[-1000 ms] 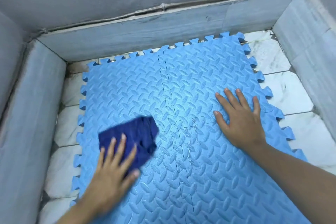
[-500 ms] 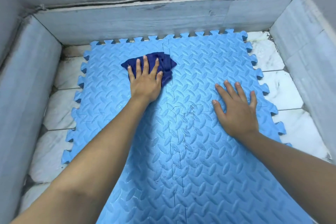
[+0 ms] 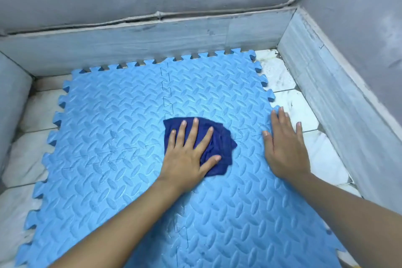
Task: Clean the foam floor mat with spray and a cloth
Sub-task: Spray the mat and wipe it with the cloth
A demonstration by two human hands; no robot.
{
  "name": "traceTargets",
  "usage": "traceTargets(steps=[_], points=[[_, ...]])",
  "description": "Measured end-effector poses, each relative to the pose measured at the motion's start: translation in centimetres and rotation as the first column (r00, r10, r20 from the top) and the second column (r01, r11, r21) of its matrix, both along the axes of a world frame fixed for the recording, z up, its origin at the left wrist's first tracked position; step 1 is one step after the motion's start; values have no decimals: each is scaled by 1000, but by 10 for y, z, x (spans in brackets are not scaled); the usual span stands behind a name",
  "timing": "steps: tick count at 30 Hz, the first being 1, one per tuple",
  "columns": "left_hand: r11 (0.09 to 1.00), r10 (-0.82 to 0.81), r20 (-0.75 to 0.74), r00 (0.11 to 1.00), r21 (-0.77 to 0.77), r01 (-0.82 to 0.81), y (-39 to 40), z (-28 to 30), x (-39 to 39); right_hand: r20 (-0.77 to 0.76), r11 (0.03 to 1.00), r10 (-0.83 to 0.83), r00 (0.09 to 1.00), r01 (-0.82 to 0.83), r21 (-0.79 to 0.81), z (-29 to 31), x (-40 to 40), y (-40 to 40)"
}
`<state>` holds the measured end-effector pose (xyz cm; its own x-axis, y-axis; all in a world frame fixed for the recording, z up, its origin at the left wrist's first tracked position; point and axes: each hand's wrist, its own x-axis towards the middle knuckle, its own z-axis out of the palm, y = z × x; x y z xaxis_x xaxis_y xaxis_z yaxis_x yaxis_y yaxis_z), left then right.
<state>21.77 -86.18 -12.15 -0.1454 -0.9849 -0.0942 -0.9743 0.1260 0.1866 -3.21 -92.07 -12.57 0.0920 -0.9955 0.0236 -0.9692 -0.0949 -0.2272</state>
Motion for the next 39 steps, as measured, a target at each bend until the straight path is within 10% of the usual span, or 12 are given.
traceTargets(steps=[8,17,25,39], points=[[966,195,2,981,174,-193,-203,3,-47,60,997,-77,995,78,-14,-3,-4,-4],[990,-144,1,990,6,144,-3,3,-19,61,999,-43,997,44,-22,-5,-6,-4],[982,143,3,990,126,-143,-210,2,-88,51,999,-38,998,39,-21,-6,-7,-9],[964,-263,43,964,46,261,112,10,-16,90,997,-78,993,79,-6,1,-6,-5]])
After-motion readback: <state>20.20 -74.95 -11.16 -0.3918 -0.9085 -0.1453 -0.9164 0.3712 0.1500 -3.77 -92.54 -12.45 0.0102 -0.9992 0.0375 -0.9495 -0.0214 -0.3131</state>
